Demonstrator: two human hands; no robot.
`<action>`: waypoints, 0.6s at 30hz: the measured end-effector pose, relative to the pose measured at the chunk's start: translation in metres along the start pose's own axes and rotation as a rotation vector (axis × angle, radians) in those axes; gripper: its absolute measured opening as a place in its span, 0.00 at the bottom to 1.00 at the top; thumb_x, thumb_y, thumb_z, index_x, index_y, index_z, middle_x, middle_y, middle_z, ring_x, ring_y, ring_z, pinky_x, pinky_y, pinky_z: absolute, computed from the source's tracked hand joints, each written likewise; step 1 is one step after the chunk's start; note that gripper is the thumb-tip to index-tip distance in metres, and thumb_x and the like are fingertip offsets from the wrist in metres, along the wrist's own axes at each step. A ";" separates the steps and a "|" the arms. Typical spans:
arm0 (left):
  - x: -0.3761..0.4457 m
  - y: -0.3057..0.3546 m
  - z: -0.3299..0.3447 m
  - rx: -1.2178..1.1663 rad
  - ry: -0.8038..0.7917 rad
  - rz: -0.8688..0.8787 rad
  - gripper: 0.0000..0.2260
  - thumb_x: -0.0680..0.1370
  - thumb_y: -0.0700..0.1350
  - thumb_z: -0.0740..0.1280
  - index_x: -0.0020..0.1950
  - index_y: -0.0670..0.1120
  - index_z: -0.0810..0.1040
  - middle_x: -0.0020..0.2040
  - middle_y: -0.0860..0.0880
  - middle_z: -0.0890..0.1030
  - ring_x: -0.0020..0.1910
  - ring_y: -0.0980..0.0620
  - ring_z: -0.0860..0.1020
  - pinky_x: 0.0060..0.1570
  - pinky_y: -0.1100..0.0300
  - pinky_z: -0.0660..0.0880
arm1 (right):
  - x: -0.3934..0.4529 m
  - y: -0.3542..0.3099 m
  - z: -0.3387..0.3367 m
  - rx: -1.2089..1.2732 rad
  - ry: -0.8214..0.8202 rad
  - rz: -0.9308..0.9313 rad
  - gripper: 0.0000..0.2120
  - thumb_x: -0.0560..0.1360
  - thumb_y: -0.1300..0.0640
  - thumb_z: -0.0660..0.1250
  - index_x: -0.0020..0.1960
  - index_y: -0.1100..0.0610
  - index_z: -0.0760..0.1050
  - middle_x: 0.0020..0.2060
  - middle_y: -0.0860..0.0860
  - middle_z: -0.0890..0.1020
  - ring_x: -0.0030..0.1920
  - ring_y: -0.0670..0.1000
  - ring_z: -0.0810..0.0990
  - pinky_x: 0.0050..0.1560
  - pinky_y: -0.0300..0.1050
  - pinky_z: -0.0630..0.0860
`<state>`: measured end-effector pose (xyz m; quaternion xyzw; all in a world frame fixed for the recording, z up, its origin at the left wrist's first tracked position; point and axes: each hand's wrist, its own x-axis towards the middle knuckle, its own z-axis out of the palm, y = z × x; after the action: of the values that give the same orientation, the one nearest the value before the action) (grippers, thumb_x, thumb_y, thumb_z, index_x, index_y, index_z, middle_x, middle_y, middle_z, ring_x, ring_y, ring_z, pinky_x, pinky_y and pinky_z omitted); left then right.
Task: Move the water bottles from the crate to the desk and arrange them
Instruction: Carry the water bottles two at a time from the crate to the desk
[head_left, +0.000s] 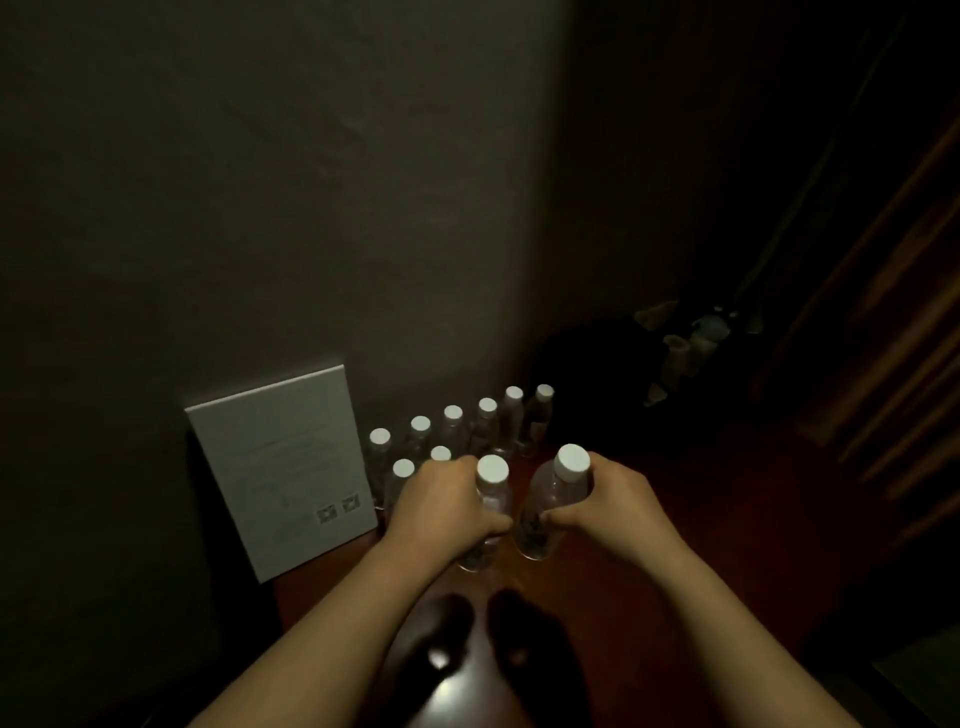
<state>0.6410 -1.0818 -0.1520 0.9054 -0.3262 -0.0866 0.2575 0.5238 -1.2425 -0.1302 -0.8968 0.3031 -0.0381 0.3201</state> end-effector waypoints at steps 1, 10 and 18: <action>0.007 -0.001 0.006 -0.001 0.007 -0.032 0.19 0.62 0.61 0.73 0.45 0.50 0.78 0.41 0.52 0.79 0.42 0.50 0.76 0.35 0.59 0.69 | 0.015 0.004 0.002 0.007 -0.026 -0.008 0.30 0.60 0.51 0.81 0.60 0.48 0.77 0.52 0.45 0.82 0.54 0.47 0.79 0.51 0.40 0.75; 0.068 -0.008 0.063 -0.036 0.072 -0.231 0.20 0.62 0.60 0.74 0.47 0.51 0.78 0.46 0.52 0.79 0.46 0.51 0.79 0.43 0.55 0.77 | 0.116 0.034 0.024 0.016 -0.207 -0.097 0.30 0.60 0.52 0.80 0.60 0.48 0.77 0.53 0.45 0.83 0.55 0.46 0.80 0.51 0.37 0.73; 0.106 -0.012 0.120 -0.096 0.155 -0.332 0.18 0.63 0.61 0.72 0.48 0.54 0.78 0.48 0.54 0.77 0.47 0.53 0.77 0.45 0.55 0.77 | 0.178 0.060 0.044 0.029 -0.347 -0.119 0.23 0.66 0.50 0.75 0.60 0.46 0.76 0.53 0.47 0.83 0.54 0.48 0.80 0.48 0.37 0.72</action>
<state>0.6903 -1.1907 -0.2592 0.9375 -0.1470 -0.0734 0.3068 0.6482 -1.3564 -0.2231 -0.9016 0.1891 0.0942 0.3776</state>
